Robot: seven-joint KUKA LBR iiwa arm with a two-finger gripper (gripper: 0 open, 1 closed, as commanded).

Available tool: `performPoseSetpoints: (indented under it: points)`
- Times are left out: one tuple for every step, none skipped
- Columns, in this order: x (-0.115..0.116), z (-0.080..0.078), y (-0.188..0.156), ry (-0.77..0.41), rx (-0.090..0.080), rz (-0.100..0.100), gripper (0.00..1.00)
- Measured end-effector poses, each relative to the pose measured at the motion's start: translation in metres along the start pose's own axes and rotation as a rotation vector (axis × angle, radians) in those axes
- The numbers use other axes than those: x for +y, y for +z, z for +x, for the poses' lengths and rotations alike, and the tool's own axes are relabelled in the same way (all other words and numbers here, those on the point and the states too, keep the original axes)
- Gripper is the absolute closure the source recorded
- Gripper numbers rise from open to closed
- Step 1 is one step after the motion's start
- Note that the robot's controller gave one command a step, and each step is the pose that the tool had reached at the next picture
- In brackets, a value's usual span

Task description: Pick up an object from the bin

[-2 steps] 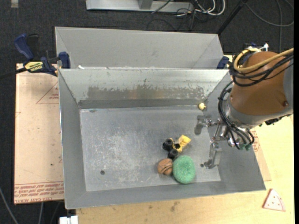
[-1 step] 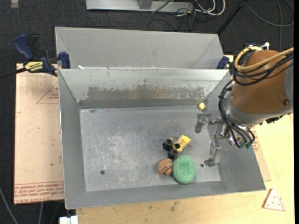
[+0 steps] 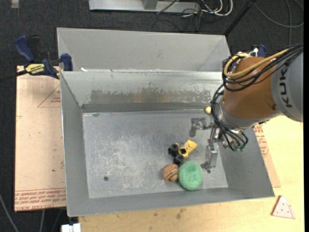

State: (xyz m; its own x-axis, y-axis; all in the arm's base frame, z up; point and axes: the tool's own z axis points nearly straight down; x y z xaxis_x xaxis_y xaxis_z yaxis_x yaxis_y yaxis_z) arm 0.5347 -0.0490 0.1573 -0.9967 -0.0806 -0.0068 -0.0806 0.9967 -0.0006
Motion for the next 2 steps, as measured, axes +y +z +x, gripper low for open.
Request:
performPoseSetpoints:
  points:
    - [0.0132,-0.0330,0.0058,-0.027,0.005,-0.001,0.00]
    - [0.0088,-0.0381,0.0138,-0.158,0.004,-0.002,0.00]
